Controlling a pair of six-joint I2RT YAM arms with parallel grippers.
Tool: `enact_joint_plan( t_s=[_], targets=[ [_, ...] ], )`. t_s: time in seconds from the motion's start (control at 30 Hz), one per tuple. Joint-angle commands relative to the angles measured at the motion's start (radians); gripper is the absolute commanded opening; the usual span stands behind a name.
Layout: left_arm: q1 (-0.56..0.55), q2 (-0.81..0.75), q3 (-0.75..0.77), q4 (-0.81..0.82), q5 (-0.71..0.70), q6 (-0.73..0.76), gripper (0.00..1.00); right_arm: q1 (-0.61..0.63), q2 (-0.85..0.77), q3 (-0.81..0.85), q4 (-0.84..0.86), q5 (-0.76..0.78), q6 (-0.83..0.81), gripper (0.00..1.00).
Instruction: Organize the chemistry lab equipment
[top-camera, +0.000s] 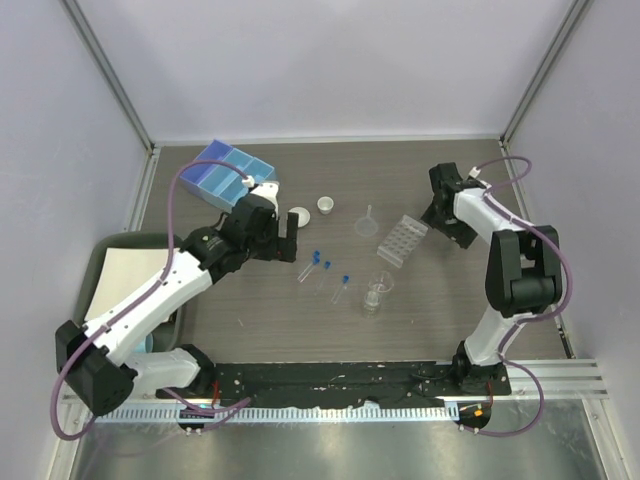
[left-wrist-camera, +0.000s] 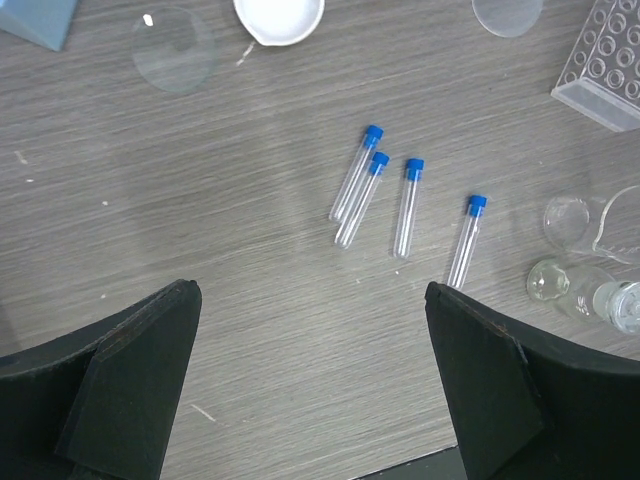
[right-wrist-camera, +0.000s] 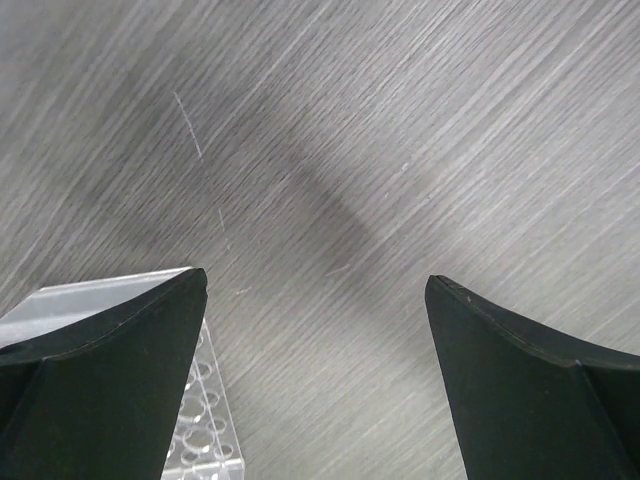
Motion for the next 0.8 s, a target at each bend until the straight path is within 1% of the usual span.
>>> enact_joint_plan(
  t_s=[0.0, 0.07, 0.1, 0.13, 0.2, 0.23, 0.3, 0.33, 0.43, 0.47, 0.57, 0.73, 0.77],
  targets=[
    [-0.006, 0.058, -0.014, 0.094, 0.069, -0.043, 1.00, 0.011, -0.190, 0.001, -0.012, 0.055, -0.036, 0.96],
    [-0.006, 0.077, -0.039, 0.152, 0.080, -0.057, 1.00, 0.023, -0.241, -0.014, 0.000, 0.016, -0.081, 0.96],
    [-0.006, 0.097, -0.048, 0.172, 0.080, -0.058, 1.00, 0.026, -0.296, -0.027, 0.011, -0.003, -0.093, 0.96],
    [-0.006, 0.106, -0.057, 0.194, 0.074, -0.061, 1.00, 0.035, -0.319, -0.033, 0.019, -0.056, -0.125, 0.96],
    [-0.006, 0.127, -0.077, 0.246, 0.071, -0.064, 1.00, 0.051, -0.377, -0.051, 0.038, -0.095, -0.144, 0.97],
    [-0.006, 0.150, -0.085, 0.261, 0.077, -0.066, 0.99, 0.076, -0.431, -0.059, 0.048, -0.125, -0.154, 0.96],
    [-0.006, 0.175, -0.112, 0.324, 0.092, -0.061, 0.97, 0.112, -0.473, -0.074, 0.060, -0.143, -0.173, 0.97],
    [-0.006, 0.201, -0.120, 0.343, 0.106, -0.060, 0.96, 0.148, -0.502, -0.074, 0.059, -0.146, -0.176, 0.96],
    [-0.009, 0.242, -0.131, 0.390, 0.103, -0.040, 0.94, 0.212, -0.522, -0.068, 0.031, -0.138, -0.191, 0.97],
    [-0.010, 0.270, -0.129, 0.401, 0.079, -0.035, 0.93, 0.254, -0.530, -0.070, 0.028, -0.138, -0.196, 0.97],
    [-0.015, 0.327, -0.119, 0.413, 0.049, -0.005, 0.89, 0.314, -0.540, -0.090, 0.020, -0.141, -0.188, 0.97],
    [-0.015, 0.385, -0.117, 0.423, -0.017, 0.020, 0.83, 0.339, -0.565, -0.151, 0.034, -0.172, -0.179, 0.97],
    [-0.015, 0.391, -0.117, 0.423, -0.023, 0.028, 0.80, 0.339, -0.569, -0.157, 0.037, -0.178, -0.182, 0.97]
  ],
)
